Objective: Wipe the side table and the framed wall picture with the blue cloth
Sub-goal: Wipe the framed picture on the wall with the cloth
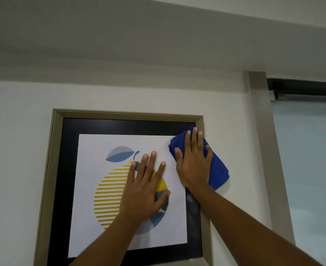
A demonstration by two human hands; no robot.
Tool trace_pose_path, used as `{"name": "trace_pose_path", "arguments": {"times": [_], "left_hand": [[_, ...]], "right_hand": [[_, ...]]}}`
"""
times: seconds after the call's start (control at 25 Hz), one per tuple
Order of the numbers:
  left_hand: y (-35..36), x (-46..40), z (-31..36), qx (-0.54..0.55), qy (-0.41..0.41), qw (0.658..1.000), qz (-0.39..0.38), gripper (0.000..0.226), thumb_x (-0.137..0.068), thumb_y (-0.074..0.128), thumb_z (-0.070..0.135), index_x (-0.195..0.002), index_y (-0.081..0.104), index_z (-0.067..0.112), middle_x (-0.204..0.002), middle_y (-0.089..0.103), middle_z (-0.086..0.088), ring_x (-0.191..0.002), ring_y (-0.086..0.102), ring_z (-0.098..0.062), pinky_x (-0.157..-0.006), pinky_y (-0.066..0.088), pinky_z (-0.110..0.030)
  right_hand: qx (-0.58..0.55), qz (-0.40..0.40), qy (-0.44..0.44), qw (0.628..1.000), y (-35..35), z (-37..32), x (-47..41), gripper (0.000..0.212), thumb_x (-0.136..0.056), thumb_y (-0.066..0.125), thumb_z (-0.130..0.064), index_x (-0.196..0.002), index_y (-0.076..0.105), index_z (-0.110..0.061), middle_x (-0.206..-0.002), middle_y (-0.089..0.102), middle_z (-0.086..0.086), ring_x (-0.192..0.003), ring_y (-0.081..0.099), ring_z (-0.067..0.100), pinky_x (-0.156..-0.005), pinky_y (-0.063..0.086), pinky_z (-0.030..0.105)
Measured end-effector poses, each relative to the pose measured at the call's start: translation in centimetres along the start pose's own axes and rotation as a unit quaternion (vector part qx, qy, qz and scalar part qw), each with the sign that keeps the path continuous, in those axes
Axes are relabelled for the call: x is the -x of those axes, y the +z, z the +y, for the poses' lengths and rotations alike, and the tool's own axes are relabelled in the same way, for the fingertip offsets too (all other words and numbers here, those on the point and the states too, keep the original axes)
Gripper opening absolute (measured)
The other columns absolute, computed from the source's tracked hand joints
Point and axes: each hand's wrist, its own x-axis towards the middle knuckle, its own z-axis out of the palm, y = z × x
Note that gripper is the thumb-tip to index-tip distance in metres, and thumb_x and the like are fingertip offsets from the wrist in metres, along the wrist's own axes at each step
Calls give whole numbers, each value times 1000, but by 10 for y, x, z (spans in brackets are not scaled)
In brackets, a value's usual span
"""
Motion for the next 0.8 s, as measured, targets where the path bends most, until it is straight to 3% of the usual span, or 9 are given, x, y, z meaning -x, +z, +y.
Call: {"name": "trace_pose_path", "arguments": {"times": [0.2, 0.4, 0.52, 0.68, 0.8], "left_hand": [[9, 4, 4, -6, -4, 999, 31, 83, -94, 33, 70, -160, 18, 24, -170, 5, -11, -156, 3, -33, -124, 6, -57], [17, 30, 9, -13, 11, 999, 30, 82, -95, 34, 68, -160, 19, 21, -170, 10, -12, -156, 7, -33, -123, 11, -56], [22, 48, 7, -18, 24, 999, 29, 79, -95, 33, 66, -158, 25, 20, -168, 15, -13, -155, 15, -35, -121, 18, -58], [27, 64, 9, -26, 23, 999, 35, 79, -94, 37, 67, -157, 29, 20, -167, 19, -14, -153, 20, -37, -120, 19, -58], [29, 66, 9, -29, 22, 999, 36, 81, -94, 36, 67, -159, 20, 21, -167, 17, -13, -153, 19, -37, -119, 20, -59]], "right_hand": [[25, 48, 4, 999, 17, 5, 36, 67, -100, 11, -51, -155, 9, -12, -164, 14, 8, -150, 14, 25, -120, 11, 43], [51, -15, 53, 997, 39, 19, 158, 70, -99, 12, -50, -154, 14, -6, -160, 25, 15, -146, 24, 33, -119, 13, 46], [45, -47, 62, 996, 41, 24, 212, 71, -98, 8, -50, -153, 11, -5, -164, 8, 10, -144, 20, 31, -119, 3, 44], [5, -76, 62, 995, 26, 15, 164, 69, -99, 10, -50, -152, 15, -7, -154, 38, 18, -142, 34, 36, -116, 14, 47], [-14, -16, 44, 999, 9, 0, 64, 69, -99, 17, -49, -155, 10, -9, -163, 18, 12, -150, 16, 28, -119, 9, 46]]}}
